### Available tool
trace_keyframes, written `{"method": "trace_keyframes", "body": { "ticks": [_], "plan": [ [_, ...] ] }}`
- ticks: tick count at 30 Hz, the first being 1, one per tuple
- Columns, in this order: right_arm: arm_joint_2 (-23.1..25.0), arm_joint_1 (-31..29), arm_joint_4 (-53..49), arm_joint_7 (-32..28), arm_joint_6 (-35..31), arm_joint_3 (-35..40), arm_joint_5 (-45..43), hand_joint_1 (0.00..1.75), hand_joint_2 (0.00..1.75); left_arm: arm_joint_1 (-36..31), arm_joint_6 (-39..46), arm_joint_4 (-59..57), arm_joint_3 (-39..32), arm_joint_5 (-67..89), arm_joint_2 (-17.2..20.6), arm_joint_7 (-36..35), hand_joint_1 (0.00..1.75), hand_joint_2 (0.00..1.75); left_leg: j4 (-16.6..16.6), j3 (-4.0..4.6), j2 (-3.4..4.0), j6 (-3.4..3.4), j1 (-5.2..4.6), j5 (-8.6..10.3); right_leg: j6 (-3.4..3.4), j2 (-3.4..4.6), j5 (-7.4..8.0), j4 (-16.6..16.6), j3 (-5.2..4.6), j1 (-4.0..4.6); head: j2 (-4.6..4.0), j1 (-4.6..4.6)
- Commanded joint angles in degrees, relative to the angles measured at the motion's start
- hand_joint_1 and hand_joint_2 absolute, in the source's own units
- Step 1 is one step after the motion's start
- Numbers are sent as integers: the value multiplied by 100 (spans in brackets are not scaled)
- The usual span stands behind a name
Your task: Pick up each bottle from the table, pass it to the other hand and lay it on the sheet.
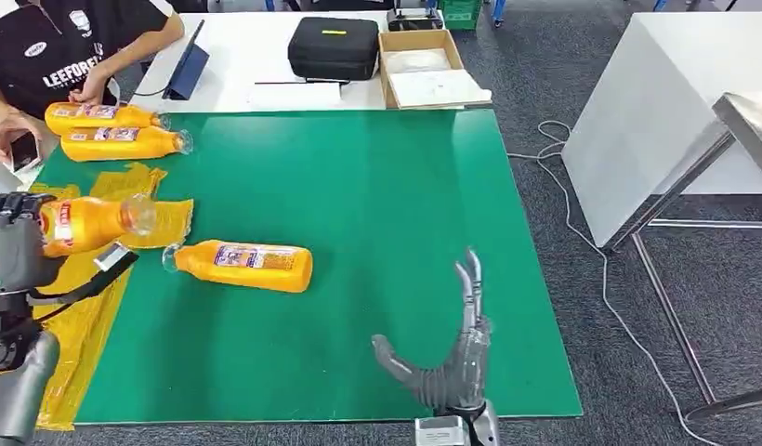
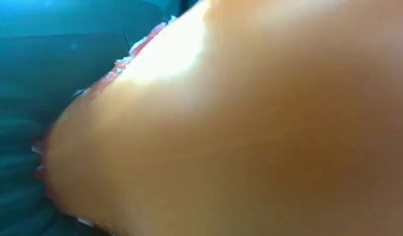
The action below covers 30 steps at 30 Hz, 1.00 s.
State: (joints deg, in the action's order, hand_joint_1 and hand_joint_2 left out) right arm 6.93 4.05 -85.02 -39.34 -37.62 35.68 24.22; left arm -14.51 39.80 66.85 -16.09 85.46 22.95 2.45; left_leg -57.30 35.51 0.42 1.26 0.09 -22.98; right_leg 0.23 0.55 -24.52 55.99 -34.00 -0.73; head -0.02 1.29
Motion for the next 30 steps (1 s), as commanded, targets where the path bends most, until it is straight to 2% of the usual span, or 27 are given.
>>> {"method": "trace_keyframes", "body": {
  "ticks": [1, 3, 10, 20, 21, 22, 24, 30],
  "plan": [
    [-306, 446, -788, 64, -238, -755, 108, 0, 175, -584, 20, -1810, -451, 194, 170, 170, 175, 175, 4, -14, -32, -7, -4, 1, -2, -30, -10, -3, 23, -1, 0, -7],
    [-305, 585, -842, -10, -238, -921, 80, 0, 175, -698, 20, -2183, -639, 25, 137, 355, 175, 175, 7, -18, -20, -7, -2, -1, -2, -19, -6, -8, 28, 0, 0, -4],
    [-322, 589, -821, 56, -238, -875, 113, 0, 175, -641, 20, -2310, -626, -70, 46, 366, 175, 175, 10, -28, -27, -12, -6, -3, -3, -27, -10, -10, 40, -4, 0, -4],
    [-349, 418, -600, 181, -238, -753, 99, 0, 175, -562, 20, -2097, -794, -26, -214, 672, 175, 175, 11, -28, -28, -10, -5, -1, -2, -28, -7, -12, 41, -4, 0, -4],
    [-353, 393, -526, 191, -238, -751, 89, 0, 175, -576, 20, -2078, -802, -16, -310, 723, 96, 175, 10, -24, -27, -8, -3, 0, -1, -26, -6, -12, 36, -2, 0, -4],
    [-353, 393, -526, 191, -238, -751, 89, 0, 175, -576, 20, -2078, -802, -16, -310, 723, 0, 175, 15, -35, -33, -10, -4, -1, -2, -33, -8, -17, 50, -3, 0, -4],
    [-334, 412, -436, 147, -238, -779, 92, 0, 175, -593, 20, -1947, -775, -24, -489, 842, 0, 175, 16, -37, -36, -10, -5, -1, -1, -36, -9, -19, 52, -4, 0, -4],
    [-371, 310, -295, 191, -238, -698, 49, 0, 175, -527, 20, -1710, -812, -249, -712, 1080, 0, 175, 10, -21, -33, -6, -7, 3, 1, -33, -5, -14, 34, -3, 0, -4]
  ]
}}
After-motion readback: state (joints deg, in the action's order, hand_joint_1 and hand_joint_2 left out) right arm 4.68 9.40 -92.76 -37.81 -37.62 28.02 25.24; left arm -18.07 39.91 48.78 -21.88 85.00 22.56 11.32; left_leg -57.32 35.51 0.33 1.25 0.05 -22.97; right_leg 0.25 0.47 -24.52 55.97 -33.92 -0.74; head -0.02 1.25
